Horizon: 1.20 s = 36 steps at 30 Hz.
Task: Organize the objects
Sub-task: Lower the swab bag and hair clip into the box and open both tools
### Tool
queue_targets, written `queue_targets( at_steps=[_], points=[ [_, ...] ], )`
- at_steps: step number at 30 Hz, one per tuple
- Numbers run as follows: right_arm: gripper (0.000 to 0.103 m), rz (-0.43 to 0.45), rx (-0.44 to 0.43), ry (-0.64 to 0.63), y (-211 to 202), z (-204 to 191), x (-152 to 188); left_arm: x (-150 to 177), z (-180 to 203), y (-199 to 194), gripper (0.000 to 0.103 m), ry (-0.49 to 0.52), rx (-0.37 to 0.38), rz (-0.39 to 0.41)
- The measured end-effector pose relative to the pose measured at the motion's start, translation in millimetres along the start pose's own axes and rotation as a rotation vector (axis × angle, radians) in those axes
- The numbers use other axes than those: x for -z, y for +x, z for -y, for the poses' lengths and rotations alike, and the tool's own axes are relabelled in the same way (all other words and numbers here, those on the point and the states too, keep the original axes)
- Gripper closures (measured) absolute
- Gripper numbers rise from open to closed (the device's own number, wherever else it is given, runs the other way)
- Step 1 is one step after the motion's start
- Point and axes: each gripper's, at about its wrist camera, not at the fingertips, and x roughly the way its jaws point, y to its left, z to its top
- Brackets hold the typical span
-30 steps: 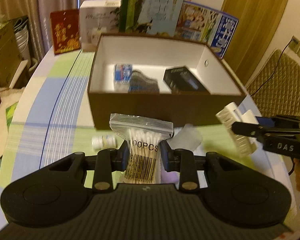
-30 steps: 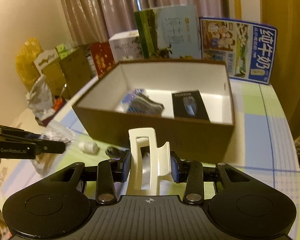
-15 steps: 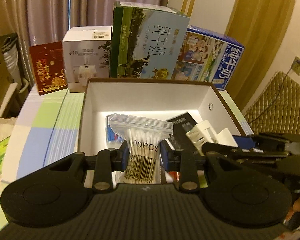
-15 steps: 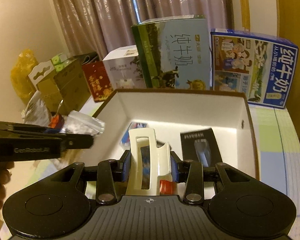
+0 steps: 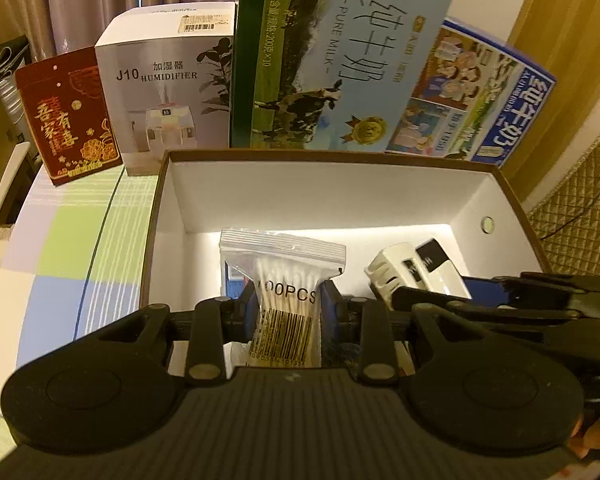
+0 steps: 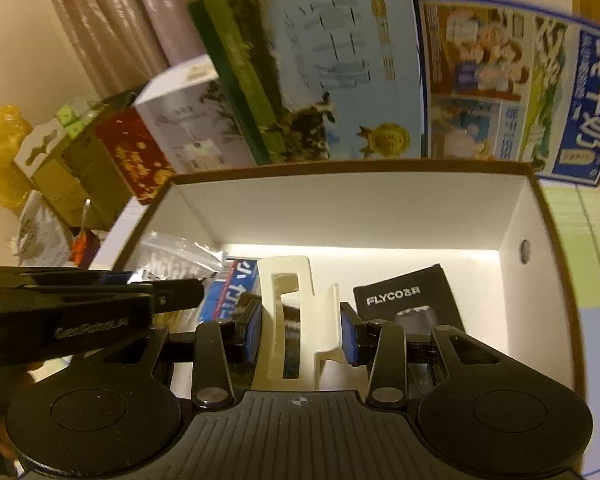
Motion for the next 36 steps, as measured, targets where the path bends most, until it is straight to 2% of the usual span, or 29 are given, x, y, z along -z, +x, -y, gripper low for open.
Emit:
queue_targets(
  at_steps=[6, 14, 21, 31, 34, 36],
  points=[
    [0.066, -0.019, 0.024, -0.005, 27.3, 2.3, -13.1, -12.7, -5.0, 17.2, 0.076, 0.014, -0.023, -0.017],
    [0.066, 0.035, 0.019, -0.013, 43.3, 4.4, -26.1, -20.1, -11.7, 27.2, 0.076, 0.003, -0.024, -0.022],
    [0.062, 0.063, 0.015, 0.007, 36.7, 16.4, -25.7, -21.0, -12.9, 30.5, 0.076, -0.008, -0.009, -0.026],
    [0.057, 0.040, 0.047, 0.002, 26.5, 28.0, -11.2, -23.0, 1.9, 36.9, 0.076, 0.000, 0.014, -0.026],
    [0.056, 0.041, 0.042, 0.002, 20.7, 29.9, -9.1, -22.8, 3.7, 35.8, 0.073, -0.002, 0.023, -0.024],
    [0.052, 0.042, 0.040, -0.002, 16.2, 29.6, -8.1, -21.7, 2.8, 34.0, 0.064, -0.013, 0.020, -0.023]
  ],
)
